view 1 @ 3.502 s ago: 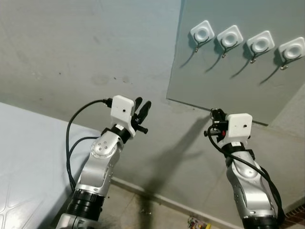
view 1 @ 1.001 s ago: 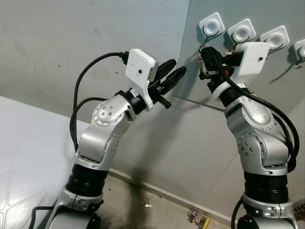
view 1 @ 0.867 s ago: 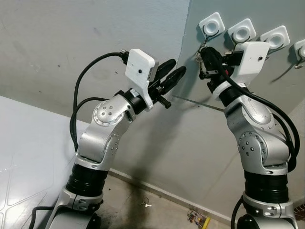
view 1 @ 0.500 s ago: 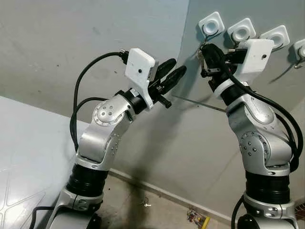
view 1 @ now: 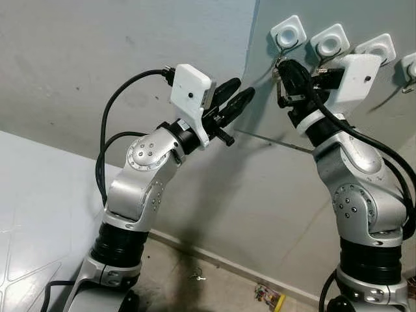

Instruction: Hang keys on a hook

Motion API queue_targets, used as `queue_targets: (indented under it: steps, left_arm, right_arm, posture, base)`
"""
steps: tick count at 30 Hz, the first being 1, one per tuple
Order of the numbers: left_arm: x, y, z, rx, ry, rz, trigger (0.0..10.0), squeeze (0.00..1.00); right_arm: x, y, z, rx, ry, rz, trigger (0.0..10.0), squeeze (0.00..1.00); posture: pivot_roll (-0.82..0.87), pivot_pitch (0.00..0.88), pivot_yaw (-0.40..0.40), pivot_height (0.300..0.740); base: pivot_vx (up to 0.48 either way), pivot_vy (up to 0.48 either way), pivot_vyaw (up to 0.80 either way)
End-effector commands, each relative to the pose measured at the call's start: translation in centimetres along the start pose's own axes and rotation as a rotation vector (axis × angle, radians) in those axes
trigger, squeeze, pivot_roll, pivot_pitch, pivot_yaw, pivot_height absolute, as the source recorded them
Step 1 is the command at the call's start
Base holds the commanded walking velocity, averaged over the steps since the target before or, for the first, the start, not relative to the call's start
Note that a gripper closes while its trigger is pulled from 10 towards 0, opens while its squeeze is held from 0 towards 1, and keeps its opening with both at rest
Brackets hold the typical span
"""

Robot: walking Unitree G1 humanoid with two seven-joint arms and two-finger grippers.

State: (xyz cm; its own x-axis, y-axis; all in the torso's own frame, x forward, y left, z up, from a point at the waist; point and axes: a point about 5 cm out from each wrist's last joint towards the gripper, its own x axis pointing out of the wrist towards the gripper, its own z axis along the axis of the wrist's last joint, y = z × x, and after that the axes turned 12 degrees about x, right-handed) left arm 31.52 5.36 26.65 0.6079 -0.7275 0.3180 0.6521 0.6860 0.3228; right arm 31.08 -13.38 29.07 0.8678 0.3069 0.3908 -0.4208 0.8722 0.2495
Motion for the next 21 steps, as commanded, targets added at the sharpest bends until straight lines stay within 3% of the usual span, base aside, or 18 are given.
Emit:
queue_targets:
  steps: [1, 21]
  left_arm:
    - [0.38, 0.1, 0.88, 0.009, -0.031, -0.005, 10.0, 0.0]
    - [0.37, 0.62, 1.31, 0.003, -0.047, 0.023, 10.0, 0.0]
  right_arm:
    - [0.01, 0.17, 0.89, -0.006, -0.019, 0.004, 10.0, 0.0]
    - [0.72, 0.92, 1.13, 0.017, 0.112, -0.103, 10.0, 0.0]
  posture:
    - [-0.14, 0.078, -0.055, 0.74]
    - [-0.14, 0.085, -0.063, 0.74]
  base:
    - [0.0, 0.0, 0.0]
    - [0.0, 0.0, 0.0]
